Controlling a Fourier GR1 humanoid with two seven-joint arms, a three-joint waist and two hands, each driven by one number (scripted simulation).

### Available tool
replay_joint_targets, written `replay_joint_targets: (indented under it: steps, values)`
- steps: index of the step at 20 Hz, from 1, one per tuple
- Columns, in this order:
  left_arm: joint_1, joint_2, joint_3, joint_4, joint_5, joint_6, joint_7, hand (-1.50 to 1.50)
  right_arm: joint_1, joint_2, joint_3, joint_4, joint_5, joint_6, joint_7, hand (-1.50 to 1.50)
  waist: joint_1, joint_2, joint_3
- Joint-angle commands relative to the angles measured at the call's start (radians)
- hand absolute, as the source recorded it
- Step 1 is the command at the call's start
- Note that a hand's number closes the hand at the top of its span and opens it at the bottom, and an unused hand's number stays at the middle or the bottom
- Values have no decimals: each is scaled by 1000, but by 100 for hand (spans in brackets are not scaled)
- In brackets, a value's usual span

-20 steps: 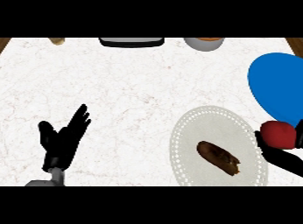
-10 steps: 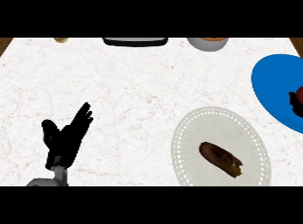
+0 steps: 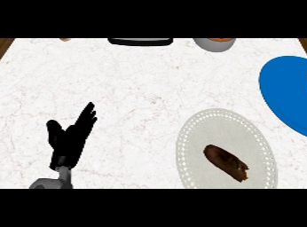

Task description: Pick the tomato from the placemat and place it in the plate

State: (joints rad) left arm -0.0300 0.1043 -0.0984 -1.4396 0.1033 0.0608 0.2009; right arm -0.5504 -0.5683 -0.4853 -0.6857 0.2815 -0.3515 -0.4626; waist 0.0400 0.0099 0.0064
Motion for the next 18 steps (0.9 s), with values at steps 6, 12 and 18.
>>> replay_joint_targets:
  steps: [6, 12, 18]
  values:
    - [6, 2, -17, -5, 9, -27, 35, 0, -91, -99, 112, 339, 156, 115, 56, -150, 44, 20, 1]
    - [14, -4, -23, 2, 3, -34, 7, 0, -158, -78, 32, 399, 63, 217, -106, -150, 32, 18, 2]
    - [38, 20, -2, -10, 15, -47, 8, 0, -188, -98, -119, 438, -84, 273, -184, -150, 28, 17, 2]
